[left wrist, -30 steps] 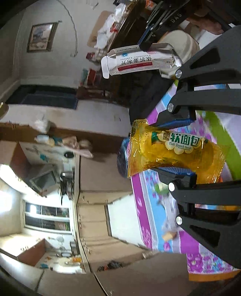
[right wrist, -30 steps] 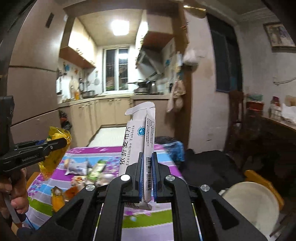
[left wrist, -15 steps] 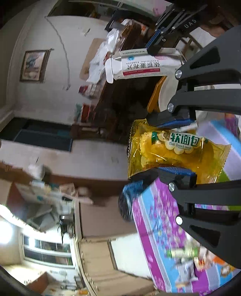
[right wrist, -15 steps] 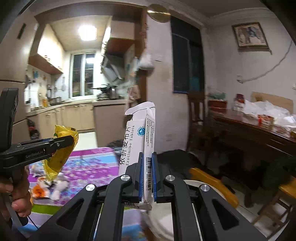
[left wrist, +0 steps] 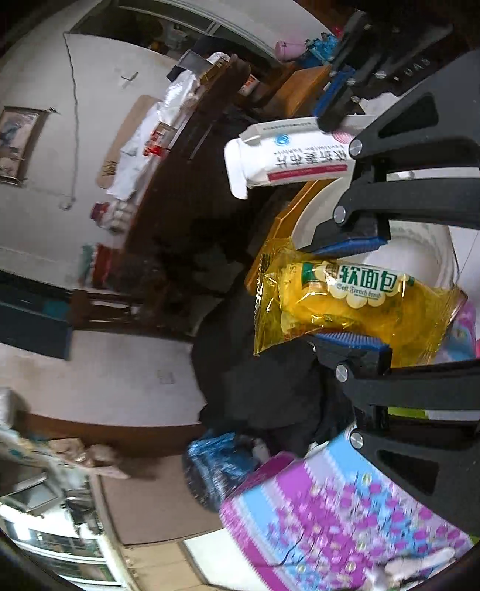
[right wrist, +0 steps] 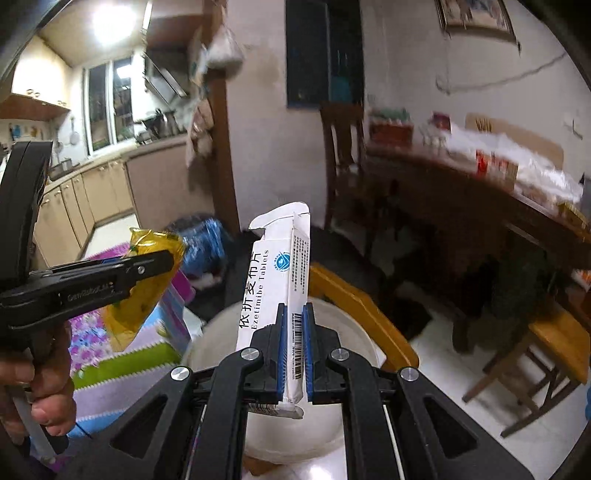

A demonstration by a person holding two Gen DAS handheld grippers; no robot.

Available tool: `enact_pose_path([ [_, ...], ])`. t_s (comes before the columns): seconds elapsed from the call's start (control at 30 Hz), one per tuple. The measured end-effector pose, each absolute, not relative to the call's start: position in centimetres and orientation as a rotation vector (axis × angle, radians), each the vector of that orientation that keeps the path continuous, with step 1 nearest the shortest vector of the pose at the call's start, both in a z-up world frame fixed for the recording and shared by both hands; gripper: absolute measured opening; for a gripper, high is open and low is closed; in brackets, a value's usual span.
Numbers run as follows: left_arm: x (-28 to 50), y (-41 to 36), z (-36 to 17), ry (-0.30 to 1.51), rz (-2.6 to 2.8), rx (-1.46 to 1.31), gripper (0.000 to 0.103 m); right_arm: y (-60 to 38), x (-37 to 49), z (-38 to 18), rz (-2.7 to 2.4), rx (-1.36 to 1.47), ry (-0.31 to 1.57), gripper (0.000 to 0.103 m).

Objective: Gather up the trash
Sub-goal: 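Carry the yellow bag and white box over the white basin with both grippers, then open both grippers to drop the bag and box into the basin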

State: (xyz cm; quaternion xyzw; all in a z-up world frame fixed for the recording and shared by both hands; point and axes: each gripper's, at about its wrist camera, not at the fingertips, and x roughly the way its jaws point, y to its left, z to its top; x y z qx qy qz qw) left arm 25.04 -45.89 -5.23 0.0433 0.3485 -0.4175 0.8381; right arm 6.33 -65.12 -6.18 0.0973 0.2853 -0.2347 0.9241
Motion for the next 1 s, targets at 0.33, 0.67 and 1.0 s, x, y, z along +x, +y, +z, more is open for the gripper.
enact_pose_path([
  [0.33, 27.2, -50.1, -10.9, 0.922, -0.861, 0.072, 0.033, -67.9, 11.2, -12.5, -0.482, 0.261, 0.725, 0.008],
  [0.67, 26.5, -52.1, -11.7, 0.945, -0.854, 0.083, 0.033, -67.6, 10.9, -15.4, -0.479, 0.292, 0.754, 0.009],
  [1.0, 26.4, -53.2, -12.9, 0.960, -0.841, 0.111, 0.036, -67.6, 11.0, -16.8, -0.474, 0.309, 0.773, 0.009],
])
